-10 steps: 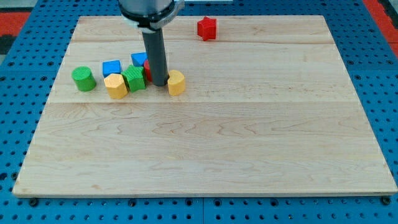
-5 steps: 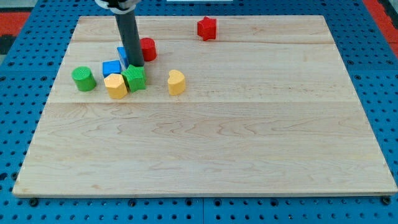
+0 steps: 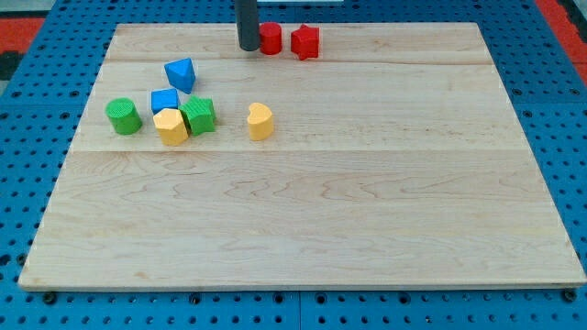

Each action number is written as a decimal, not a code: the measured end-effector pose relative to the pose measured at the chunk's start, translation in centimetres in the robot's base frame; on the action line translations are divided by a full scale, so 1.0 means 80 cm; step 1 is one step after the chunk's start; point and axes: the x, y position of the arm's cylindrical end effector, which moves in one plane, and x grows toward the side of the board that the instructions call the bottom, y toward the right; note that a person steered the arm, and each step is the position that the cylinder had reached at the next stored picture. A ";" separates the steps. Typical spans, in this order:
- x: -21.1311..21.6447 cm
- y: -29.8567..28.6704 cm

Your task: Move the red circle to the left of the red star

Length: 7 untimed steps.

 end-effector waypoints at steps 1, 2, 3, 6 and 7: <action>0.004 0.000; 0.004 0.000; 0.009 0.000; 0.062 0.000; 0.069 0.001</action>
